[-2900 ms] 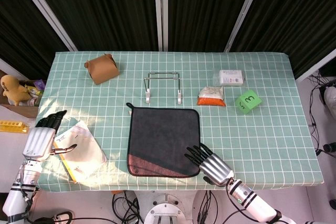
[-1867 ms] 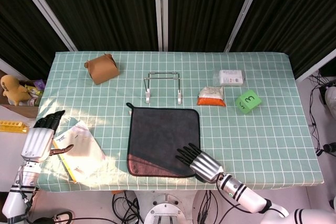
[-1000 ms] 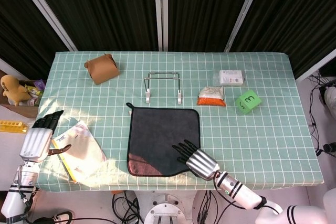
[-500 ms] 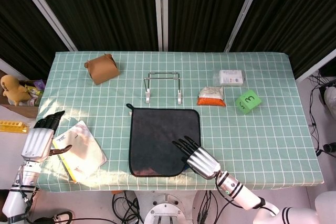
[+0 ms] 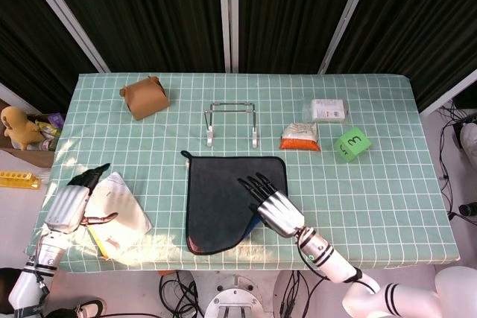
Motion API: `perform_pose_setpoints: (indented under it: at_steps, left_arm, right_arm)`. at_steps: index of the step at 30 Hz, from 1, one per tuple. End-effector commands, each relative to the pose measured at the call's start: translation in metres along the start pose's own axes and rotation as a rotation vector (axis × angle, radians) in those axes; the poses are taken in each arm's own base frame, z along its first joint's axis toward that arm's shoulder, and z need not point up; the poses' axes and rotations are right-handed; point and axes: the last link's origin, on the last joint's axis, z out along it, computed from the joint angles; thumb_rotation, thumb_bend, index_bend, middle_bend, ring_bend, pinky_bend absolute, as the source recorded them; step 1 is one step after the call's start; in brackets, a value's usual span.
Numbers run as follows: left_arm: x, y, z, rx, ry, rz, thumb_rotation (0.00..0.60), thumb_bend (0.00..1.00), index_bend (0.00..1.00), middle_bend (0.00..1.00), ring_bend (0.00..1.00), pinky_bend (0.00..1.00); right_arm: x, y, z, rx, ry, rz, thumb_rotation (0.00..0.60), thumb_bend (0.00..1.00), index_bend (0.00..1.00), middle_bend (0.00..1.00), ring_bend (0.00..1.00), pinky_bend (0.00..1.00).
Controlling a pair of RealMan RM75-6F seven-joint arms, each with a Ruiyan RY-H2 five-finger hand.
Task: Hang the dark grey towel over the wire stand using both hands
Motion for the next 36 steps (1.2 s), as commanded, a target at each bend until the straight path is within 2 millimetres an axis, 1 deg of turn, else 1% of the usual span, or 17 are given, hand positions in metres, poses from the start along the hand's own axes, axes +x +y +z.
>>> perform_pose_setpoints:
  at_steps: [1,3,6,11,12,16,19,22,24,27,31,34,36]
  left_arm:
    - [-0.009,0.015,0.006,-0.069,-0.078,-0.089,0.505,0.06,0.1,0.19,0.2,0.3]
    - [-0.013,0.021,0.01,-0.086,-0.098,-0.128,0.502,0.06,0.11,0.2,0.21,0.31]
    - [-0.021,0.034,0.018,-0.114,-0.147,-0.215,0.492,0.06,0.12,0.21,0.22,0.33]
    - [-0.034,0.056,0.03,-0.158,-0.241,-0.335,0.432,0.06,0.13,0.22,0.23,0.34]
    - [-0.036,0.06,0.033,-0.165,-0.256,-0.349,0.421,0.06,0.13,0.22,0.23,0.34]
    - [-0.046,0.074,0.046,-0.191,-0.293,-0.378,0.412,0.06,0.14,0.23,0.23,0.34]
    - [-0.053,0.083,0.053,-0.2,-0.294,-0.394,0.401,0.06,0.14,0.23,0.23,0.34]
    - [-0.059,0.091,0.057,-0.197,-0.306,-0.423,0.396,0.06,0.14,0.24,0.23,0.34]
    - [-0.063,0.096,0.06,-0.193,-0.313,-0.438,0.371,0.06,0.15,0.25,0.24,0.35]
    - [-0.067,0.103,0.063,-0.177,-0.33,-0.46,0.346,0.06,0.16,0.25,0.24,0.36]
    - [-0.073,0.108,0.069,-0.148,-0.322,-0.441,0.341,0.07,0.2,0.29,0.27,0.39]
    - [-0.076,0.112,0.073,-0.119,-0.289,-0.441,0.359,0.1,0.25,0.35,0.33,0.46]
    - [-0.078,0.114,0.075,-0.102,-0.271,-0.452,0.409,0.13,0.3,0.41,0.38,0.52]
  right_arm:
    - [0.01,-0.003,0.033,-0.012,0.021,0.01,0.6,0.54,1.0,0.02,0.0,0.0]
    - [0.015,-0.004,0.048,-0.02,0.03,0.015,0.6,0.54,1.0,0.02,0.0,0.0]
    - [0.025,-0.004,0.077,-0.038,0.04,0.006,0.6,0.54,1.0,0.02,0.0,0.0]
    - [0.043,-0.004,0.114,-0.06,0.077,-0.005,0.6,0.54,1.0,0.02,0.0,0.0]
    - [0.047,-0.005,0.12,-0.063,0.085,-0.007,0.6,0.54,1.0,0.02,0.0,0.0]
    - [0.063,-0.007,0.143,-0.075,0.126,-0.026,0.6,0.54,1.0,0.02,0.0,0.0]
    - [0.071,-0.006,0.155,-0.087,0.141,-0.03,0.6,0.54,1.0,0.02,0.0,0.0]
    - [0.078,-0.004,0.165,-0.104,0.149,-0.037,0.6,0.54,1.0,0.02,0.0,0.0]
    - [0.081,-0.002,0.17,-0.115,0.152,-0.047,0.6,0.54,1.0,0.02,0.0,0.0]
    - [0.083,0.001,0.175,-0.131,0.149,-0.056,0.6,0.54,1.0,0.01,0.0,0.0]
    - [0.085,0.003,0.179,-0.142,0.151,-0.054,0.6,0.54,1.0,0.01,0.0,0.0]
    - [0.086,0.004,0.178,-0.145,0.155,-0.054,0.6,0.54,1.0,0.01,0.0,0.0]
    - [0.087,0.004,0.177,-0.144,0.157,-0.057,0.6,0.54,1.0,0.01,0.0,0.0]
